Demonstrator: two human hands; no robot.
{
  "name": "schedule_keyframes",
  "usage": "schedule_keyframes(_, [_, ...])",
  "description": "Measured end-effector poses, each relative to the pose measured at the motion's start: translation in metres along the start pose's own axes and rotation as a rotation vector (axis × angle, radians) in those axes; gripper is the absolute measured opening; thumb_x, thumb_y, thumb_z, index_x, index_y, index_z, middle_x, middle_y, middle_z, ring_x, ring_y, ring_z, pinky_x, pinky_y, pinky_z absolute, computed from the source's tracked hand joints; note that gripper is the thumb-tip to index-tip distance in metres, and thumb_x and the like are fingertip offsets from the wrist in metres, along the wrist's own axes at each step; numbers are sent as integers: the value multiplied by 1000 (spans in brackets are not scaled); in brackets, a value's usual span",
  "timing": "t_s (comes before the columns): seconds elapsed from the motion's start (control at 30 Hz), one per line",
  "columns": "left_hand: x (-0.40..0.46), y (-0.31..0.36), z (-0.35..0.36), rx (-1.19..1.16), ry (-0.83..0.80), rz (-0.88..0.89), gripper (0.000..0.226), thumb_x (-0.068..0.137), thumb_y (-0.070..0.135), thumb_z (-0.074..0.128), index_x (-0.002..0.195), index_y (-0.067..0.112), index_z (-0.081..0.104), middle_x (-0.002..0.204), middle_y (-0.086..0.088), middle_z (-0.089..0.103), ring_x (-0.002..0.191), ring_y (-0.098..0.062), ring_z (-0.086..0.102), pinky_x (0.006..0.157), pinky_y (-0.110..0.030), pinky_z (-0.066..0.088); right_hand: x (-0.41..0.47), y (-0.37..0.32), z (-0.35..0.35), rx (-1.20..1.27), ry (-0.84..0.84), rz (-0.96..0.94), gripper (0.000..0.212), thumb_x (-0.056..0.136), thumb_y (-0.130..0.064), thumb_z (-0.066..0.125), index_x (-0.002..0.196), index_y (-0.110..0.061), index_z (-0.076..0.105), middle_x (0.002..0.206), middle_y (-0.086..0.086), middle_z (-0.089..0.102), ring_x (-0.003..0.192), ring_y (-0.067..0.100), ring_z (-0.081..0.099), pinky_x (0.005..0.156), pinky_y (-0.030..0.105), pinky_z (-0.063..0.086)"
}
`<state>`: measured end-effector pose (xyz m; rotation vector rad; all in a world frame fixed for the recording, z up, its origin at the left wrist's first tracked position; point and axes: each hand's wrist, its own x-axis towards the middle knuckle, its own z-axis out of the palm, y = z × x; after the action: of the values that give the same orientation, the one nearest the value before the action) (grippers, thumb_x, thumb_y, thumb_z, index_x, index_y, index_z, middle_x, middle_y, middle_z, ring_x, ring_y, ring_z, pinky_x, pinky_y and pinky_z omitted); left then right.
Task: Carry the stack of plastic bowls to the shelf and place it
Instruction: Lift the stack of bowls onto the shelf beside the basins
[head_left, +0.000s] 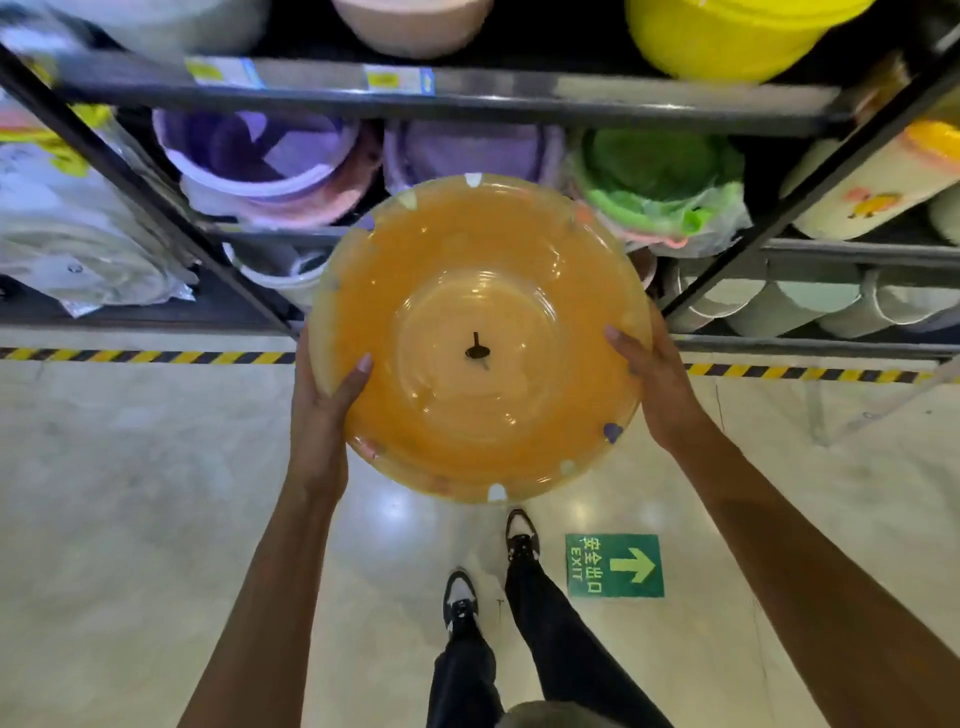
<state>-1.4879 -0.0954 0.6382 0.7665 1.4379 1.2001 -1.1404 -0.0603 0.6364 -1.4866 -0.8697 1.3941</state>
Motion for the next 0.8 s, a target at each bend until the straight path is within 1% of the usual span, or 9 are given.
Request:
schedule_keyframes(0.1, [-25, 51, 12, -21, -29, 38, 83, 91, 32, 82, 165, 43, 45, 156, 4, 65, 140, -29, 66, 111, -63, 58, -44, -42, -13, 14, 33, -75, 66, 96, -26, 74, 156, -34, 47, 144, 0, 66, 128, 22, 66, 105, 46, 55])
schedule_keyframes(0.23, [-58, 95, 34, -40, -81, 56, 86, 86, 38, 88, 161, 49, 48, 153, 5, 65, 137, -31, 66, 108, -66, 58, -104, -77, -36, 56, 88, -82, 78, 82, -37, 85, 152, -41, 50, 141, -5, 67, 128, 21, 65, 102, 46, 55])
schedule_keyframes(0.3, [-77, 110, 48, -46, -127, 60, 87, 84, 38, 91, 159, 50, 49, 151, 5, 66, 136, -33, 66, 106, -67, 59, -131, -88, -51, 56, 140, -58, 89, 71, -44, 92, 150, -44, 52, 139, -4, 67, 128, 25, 64, 104, 52, 55])
schedule_keyframes(0.4, [-103, 125, 71, -47, -176, 74, 84, 77, 38, 87, 152, 52, 52, 146, 5, 67, 131, -33, 67, 103, -65, 60, -164, -102, -78, 52, 196, -46, 104, 55, -56, 89, 150, -45, 49, 140, -2, 65, 127, 31, 62, 107, 61, 51])
schedule_keyframes(0.53, [-133, 131, 106, -58, -240, 51, 86, 81, 33, 90, 157, 46, 52, 146, -1, 68, 127, -35, 67, 103, -65, 58, -203, -115, -121, 81, 251, -32, 101, 63, -50, 91, 153, -42, 44, 143, 2, 60, 129, 35, 58, 110, 62, 48])
schedule_keyframes(0.6, [-146, 134, 127, -67, -264, 65, 90, 73, 34, 98, 153, 44, 56, 145, -4, 69, 124, -35, 69, 98, -61, 60, -218, -123, -144, 81, 265, -38, 109, 54, -58, 88, 152, -43, 44, 144, 1, 60, 129, 34, 58, 111, 62, 47])
schedule_keyframes(0.67, [-160, 137, 147, -82, -291, 102, 92, 62, 36, 100, 147, 43, 63, 140, -5, 74, 122, -35, 72, 93, -56, 61, -227, -133, -169, 75, 252, -82, 111, 50, -63, 86, 151, -45, 44, 143, -1, 61, 128, 32, 59, 111, 61, 47])
schedule_keyframes(0.73, [-173, 141, 169, -113, -301, 123, 82, 61, 35, 101, 135, 47, 68, 133, -2, 78, 118, -32, 75, 89, -52, 61, -231, -149, -195, 82, 240, -101, 104, 57, -61, 87, 150, -43, 44, 142, 0, 61, 127, 32, 59, 110, 60, 48])
schedule_keyframes(0.8, [-184, 149, 190, -133, -291, 138, 71, 69, 36, 97, 129, 57, 65, 136, 2, 75, 119, -29, 73, 94, -55, 60, -229, -168, -218, 64, 237, -126, 87, 72, -51, 88, 147, -40, 44, 140, 2, 60, 124, 33, 60, 105, 58, 50])
